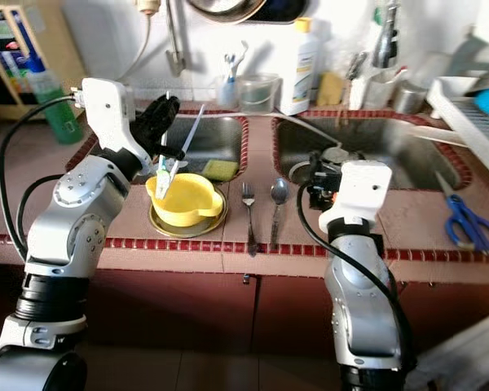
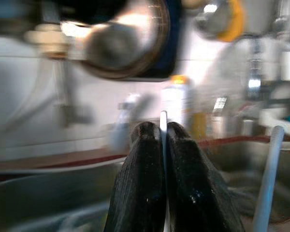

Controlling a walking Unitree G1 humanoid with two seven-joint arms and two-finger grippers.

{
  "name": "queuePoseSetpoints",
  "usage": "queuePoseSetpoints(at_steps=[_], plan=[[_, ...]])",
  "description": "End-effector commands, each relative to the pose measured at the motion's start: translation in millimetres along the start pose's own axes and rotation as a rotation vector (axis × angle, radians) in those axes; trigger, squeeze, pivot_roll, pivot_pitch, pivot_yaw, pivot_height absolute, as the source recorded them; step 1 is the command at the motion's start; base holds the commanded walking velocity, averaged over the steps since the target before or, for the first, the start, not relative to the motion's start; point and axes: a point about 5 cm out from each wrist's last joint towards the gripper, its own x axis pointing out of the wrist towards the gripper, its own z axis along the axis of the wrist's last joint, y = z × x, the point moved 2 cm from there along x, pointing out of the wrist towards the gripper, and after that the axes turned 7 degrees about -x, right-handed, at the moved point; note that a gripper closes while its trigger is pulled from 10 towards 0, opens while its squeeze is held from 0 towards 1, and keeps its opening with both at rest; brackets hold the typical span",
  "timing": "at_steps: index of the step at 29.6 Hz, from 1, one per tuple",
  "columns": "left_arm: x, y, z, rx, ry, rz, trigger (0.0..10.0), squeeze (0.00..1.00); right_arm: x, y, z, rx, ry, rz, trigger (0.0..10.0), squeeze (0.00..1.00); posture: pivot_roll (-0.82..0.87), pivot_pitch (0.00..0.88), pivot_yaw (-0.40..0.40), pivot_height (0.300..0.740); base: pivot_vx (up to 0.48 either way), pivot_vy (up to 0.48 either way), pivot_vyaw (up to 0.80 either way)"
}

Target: Kitchen organization

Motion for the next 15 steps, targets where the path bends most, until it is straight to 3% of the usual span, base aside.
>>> queuePoseSetpoints(at_steps=[1,7,15], plan=[[0.9,-0.8,1.2,-0.006,-0.001,-0.004,10.0,0.00,0.6,-2.3,5.5,-0.013,-0.022,-0.007,10.0,0.00,-0.11,0.000,0.048,0.703,0.000,0.356,0.00],[1.6,-2.0,-5.0,0.019,0.034,0.007,10.0,0.00,-0.5,-3.4,5.2,-0.012,-0.019,-0.013,10.0,0.00,-0.12,0.000,0.052,0.703,0.000,0.085,0.00],[-3.8,-5.1,-16.0,0.091,0.086,-0.079,10.0,0.00,-2.9,-3.3,4.6,-0.011,-0.012,-0.013,10.0,0.00,-0.12,0.000,0.055,0.703,0.000,0.000,0.00]])
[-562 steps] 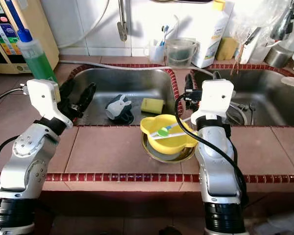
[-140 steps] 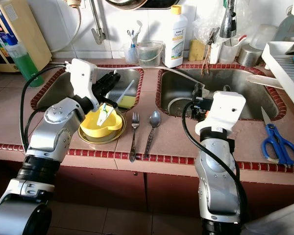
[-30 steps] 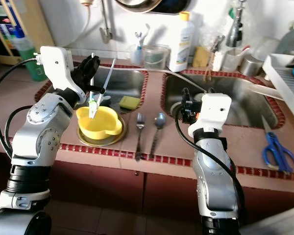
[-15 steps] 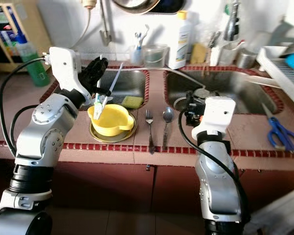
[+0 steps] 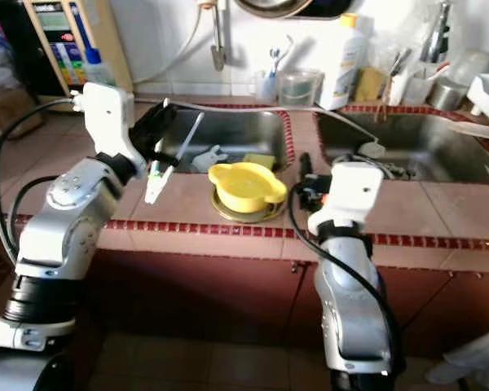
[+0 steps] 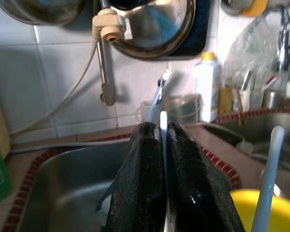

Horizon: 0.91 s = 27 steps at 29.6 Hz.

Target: Kitchen organization

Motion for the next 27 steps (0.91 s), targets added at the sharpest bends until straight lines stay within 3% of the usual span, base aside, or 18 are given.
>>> queuePoseSetpoints(at_steps=[1,9,27], plan=[[1.4,-6.9,-2.6,0.033,0.020,-0.055,10.0,0.00,-0.9,-5.1,2.7,-0.009,-0.005,-0.019,10.0,0.00,-0.12,0.000,0.055,0.703,0.000,0.000,0.00],[-0.6,-10.9,-6.1,0.062,0.041,-0.121,10.0,0.00,-2.6,-4.3,2.2,-0.009,-0.001,-0.019,10.0,0.00,-0.12,0.000,0.058,0.703,0.000,0.000,0.00],[-1.2,-13.0,-9.6,0.055,0.054,-0.146,10.0,0.00,-3.3,-3.1,2.0,-0.009,0.003,-0.014,10.0,0.00,-0.13,0.000,0.054,0.703,0.352,0.000,0.00]])
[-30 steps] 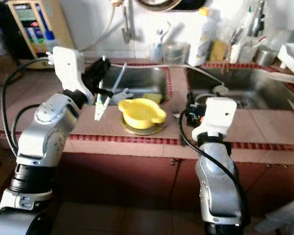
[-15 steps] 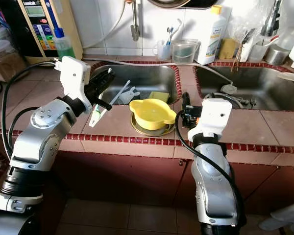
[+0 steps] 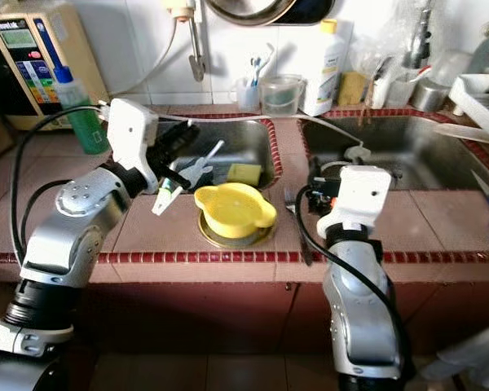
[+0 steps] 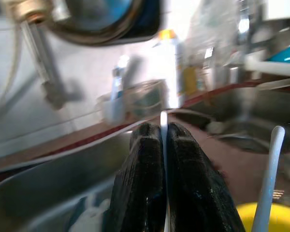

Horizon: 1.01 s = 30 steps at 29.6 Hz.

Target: Kitchen organization

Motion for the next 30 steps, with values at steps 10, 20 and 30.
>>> queuePoseSetpoints(at_steps=[10,20,30], plan=[[1.9,-3.0,0.5,0.003,-0.002,-0.011,10.0,0.00,-0.6,-2.2,5.3,-0.012,-0.017,0.001,10.0,0.00,-0.13,0.000,0.054,0.703,0.383,0.000,0.00],[2.7,-3.4,0.5,0.000,-0.001,-0.015,10.0,0.00,-2.0,-3.0,4.9,-0.015,-0.011,0.000,10.0,0.00,-0.13,0.000,0.057,0.703,0.383,0.000,0.00],[3.0,-5.8,-0.6,-0.030,0.000,-0.041,10.0,0.00,-2.9,-2.5,4.9,-0.014,-0.007,0.000,10.0,0.00,-0.13,0.000,0.062,0.703,0.253,0.000,0.00]])
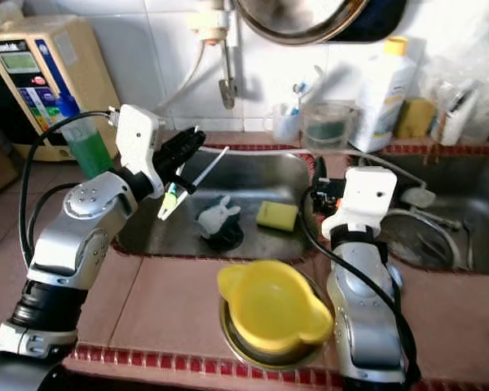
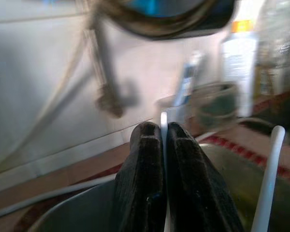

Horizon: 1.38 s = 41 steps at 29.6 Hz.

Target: Kitchen organization

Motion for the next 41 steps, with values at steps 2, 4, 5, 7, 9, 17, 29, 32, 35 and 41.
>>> queuePoseSetpoints(at_steps=[2,4,5,7,9,17,29,32,35,41], plan=[[1.0,-1.9,4.5,0.014,-0.015,-0.017,10.0,0.00,0.1,0.4,3.0,-0.008,-0.007,0.010,10.0,0.00,-0.13,0.000,0.063,0.703,0.000,0.000,0.00],[1.4,-2.6,4.3,0.024,-0.009,-0.034,10.0,0.00,-1.7,2.1,2.2,-0.003,0.002,0.030,10.0,0.00,-0.14,0.000,0.065,0.703,0.000,0.000,0.00],[1.6,-2.8,4.5,0.033,-0.007,-0.040,10.0,0.00,-2.8,3.2,2.0,0.000,0.006,0.043,10.0,0.00,-0.14,0.000,0.065,0.703,0.000,0.000,0.00],[3.1,-2.6,4.6,0.045,0.000,-0.058,10.0,0.00,-7.8,9.1,1.6,0.010,0.019,0.091,10.0,0.00,-0.14,0.000,0.068,0.703,0.000,0.000,0.00],[5.3,-2.7,4.6,0.061,0.011,-0.079,10.0,0.00,-14.2,14.0,0.9,0.013,0.035,0.133,10.0,0.00,-0.15,0.005,0.071,0.703,0.000,0.000,0.00],[11.5,-2.6,1.8,0.087,0.038,-0.119,10.0,0.00,-29.2,24.7,-1.9,0.038,0.083,0.248,10.0,0.00,-0.17,0.017,0.085,0.703,0.000,0.000,0.00],[18.1,-4.8,-8.6,0.132,0.081,-0.191,10.0,0.00,-51.8,37.3,-2.9,0.031,0.135,0.421,10.0,0.00,-0.18,0.029,0.098,0.703,0.000,0.000,0.00],[18.7,-5.0,-14.1,0.142,0.100,-0.207,10.0,0.00,-56.7,38.8,-2.6,0.043,0.143,0.447,10.0,0.00,-0.19,0.030,0.101,0.703,0.000,0.000,0.00],[19.9,-6.5,-17.4,0.148,0.109,-0.219,10.0,0.00,-59.8,38.5,-2.6,0.051,0.152,0.463,10.0,0.00,-0.19,0.029,0.102,0.703,0.000,0.000,0.00],[26.4,-10.4,-23.9,0.155,0.120,-0.242,10.0,0.00,-63.1,37.3,1.1,0.107,0.161,0.476,10.0,0.00,-0.21,0.030,0.108,0.703,0.000,0.000,0.00]])
